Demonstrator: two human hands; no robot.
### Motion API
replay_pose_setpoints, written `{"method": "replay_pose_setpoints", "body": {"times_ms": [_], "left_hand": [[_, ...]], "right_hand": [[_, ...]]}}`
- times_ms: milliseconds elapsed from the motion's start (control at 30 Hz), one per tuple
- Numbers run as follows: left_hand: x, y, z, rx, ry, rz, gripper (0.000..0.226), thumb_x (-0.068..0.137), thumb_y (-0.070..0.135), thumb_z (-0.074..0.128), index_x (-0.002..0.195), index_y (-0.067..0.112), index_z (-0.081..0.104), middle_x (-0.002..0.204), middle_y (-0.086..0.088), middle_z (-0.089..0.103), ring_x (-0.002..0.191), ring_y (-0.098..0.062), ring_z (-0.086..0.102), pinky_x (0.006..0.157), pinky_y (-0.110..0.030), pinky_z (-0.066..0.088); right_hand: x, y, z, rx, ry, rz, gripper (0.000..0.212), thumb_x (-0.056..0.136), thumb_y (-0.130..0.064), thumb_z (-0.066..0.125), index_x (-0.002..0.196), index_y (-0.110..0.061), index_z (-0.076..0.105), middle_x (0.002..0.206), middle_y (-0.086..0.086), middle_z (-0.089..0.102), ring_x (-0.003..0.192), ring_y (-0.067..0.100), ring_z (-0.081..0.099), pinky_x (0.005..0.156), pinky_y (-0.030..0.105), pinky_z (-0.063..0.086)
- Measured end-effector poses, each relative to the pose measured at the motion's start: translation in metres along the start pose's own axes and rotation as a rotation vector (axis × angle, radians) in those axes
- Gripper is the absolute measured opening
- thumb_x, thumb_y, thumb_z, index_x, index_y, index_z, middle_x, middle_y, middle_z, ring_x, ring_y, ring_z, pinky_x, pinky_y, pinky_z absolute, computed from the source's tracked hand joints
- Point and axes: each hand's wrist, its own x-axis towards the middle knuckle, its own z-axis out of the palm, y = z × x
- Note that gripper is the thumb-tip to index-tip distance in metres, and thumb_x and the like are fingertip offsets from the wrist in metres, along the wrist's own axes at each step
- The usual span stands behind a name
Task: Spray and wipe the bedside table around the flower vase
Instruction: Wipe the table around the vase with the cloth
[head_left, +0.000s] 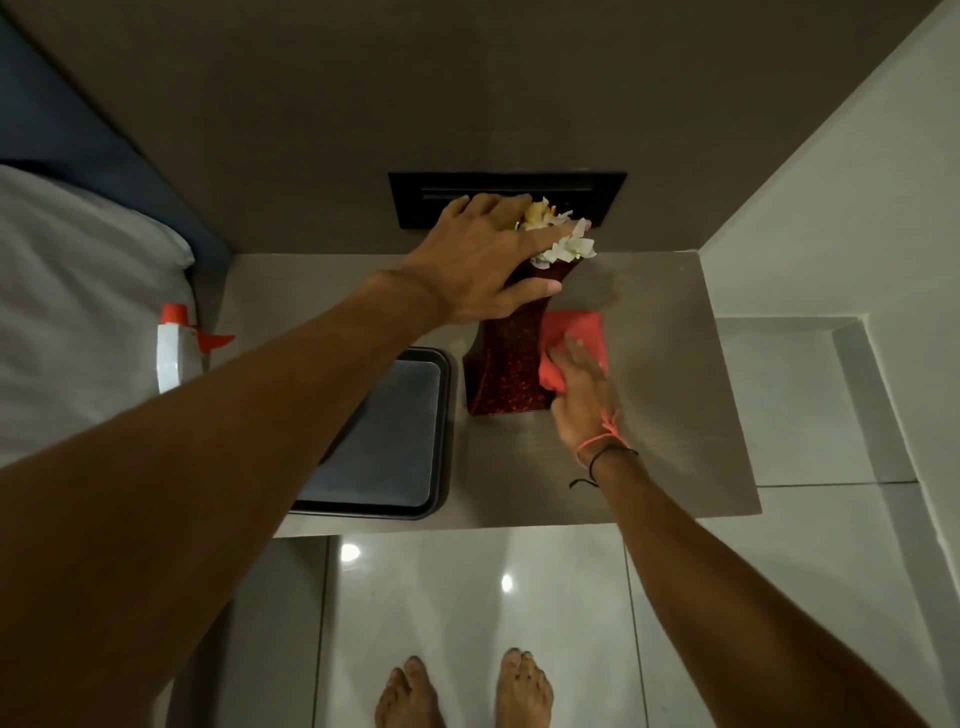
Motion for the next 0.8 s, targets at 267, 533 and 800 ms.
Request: {"method": "replay_pose_setpoints", "body": {"times_ms": [267, 533, 800], "left_hand": [[-0.007, 0.002, 0.000, 0.029, 0.002, 0.062, 0.069, 0.098, 0.065, 0.034, 0.160, 0.039, 0.019, 0.166, -0.016, 0.026, 0.152, -0.036, 0.031, 0.123, -0.059, 0.027], [-0.022, 0.013, 0.004, 0.046, 0.039, 0.040, 0.069, 0.098, 0.064, 0.037, 0.160, 0.038, 0.023, 0.167, -0.018, 0.024, 0.151, -0.038, 0.030, 0.124, -0.061, 0.024], [-0.024, 0.015, 0.002, 0.001, 0.036, 0.042, 0.067, 0.098, 0.060, 0.043, 0.159, 0.035, 0.027, 0.167, -0.020, 0.024, 0.152, -0.041, 0.027, 0.124, -0.063, 0.022]], "right_hand": [[-0.025, 0.011, -0.007, -0.096, -0.096, -0.018, 0.064, 0.081, 0.001, 0.056, 0.141, -0.020, 0.054, 0.157, 0.004, 0.043, 0.148, 0.020, 0.034, 0.126, 0.040, 0.015], [-0.084, 0.005, -0.015, 0.547, 0.080, 0.328, 0.028, 0.078, -0.003, 0.044, 0.087, 0.008, 0.068, 0.086, 0.033, 0.065, 0.077, 0.046, 0.057, 0.056, 0.026, 0.043], [-0.109, -0.057, 0.003, 0.754, 0.496, 0.154, 0.079, 0.083, 0.008, 0.051, 0.144, -0.042, 0.043, 0.156, 0.000, 0.045, 0.137, 0.013, 0.050, 0.091, 0.027, 0.061]]}}
